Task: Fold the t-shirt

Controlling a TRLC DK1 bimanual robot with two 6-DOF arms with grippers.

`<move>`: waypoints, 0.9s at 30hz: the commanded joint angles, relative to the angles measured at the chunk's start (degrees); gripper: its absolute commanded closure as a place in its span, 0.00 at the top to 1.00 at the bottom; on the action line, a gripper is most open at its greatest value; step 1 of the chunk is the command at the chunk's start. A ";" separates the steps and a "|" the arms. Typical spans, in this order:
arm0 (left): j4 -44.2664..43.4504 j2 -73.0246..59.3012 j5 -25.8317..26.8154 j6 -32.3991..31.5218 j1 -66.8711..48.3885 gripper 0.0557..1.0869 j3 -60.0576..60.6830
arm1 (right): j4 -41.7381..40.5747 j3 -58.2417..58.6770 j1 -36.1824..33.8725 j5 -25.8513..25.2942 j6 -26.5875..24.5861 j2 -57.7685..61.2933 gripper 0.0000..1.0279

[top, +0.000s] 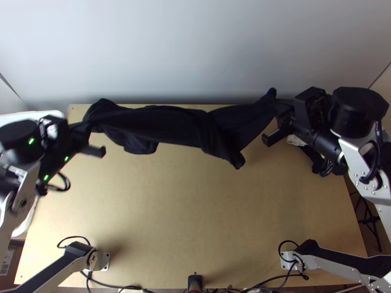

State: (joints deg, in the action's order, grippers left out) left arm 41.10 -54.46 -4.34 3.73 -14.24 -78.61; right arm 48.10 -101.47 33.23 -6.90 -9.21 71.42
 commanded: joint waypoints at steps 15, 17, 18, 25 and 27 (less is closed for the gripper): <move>22.36 15.96 6.18 -4.69 -7.64 0.82 22.01 | 15.36 12.44 11.15 9.18 4.20 -3.57 0.03; 22.44 13.94 6.18 -4.96 -7.56 0.83 19.81 | 17.29 14.11 11.85 9.36 4.20 -4.80 0.03; 22.44 12.62 6.18 -5.13 -7.47 0.83 18.67 | 18.44 14.99 11.94 9.36 4.29 -5.24 0.03; 20.42 0.84 10.67 -6.71 -7.73 0.85 10.41 | 23.89 22.81 11.94 9.36 5.08 -10.07 0.03; 19.81 -3.02 12.25 -7.15 -8.08 0.85 7.77 | 25.20 24.57 11.50 9.36 4.99 -11.65 0.03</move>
State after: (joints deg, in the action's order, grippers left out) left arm 62.06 -47.68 3.84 -1.76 -21.82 -64.10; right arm 68.53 -83.29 44.62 2.13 -4.54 64.03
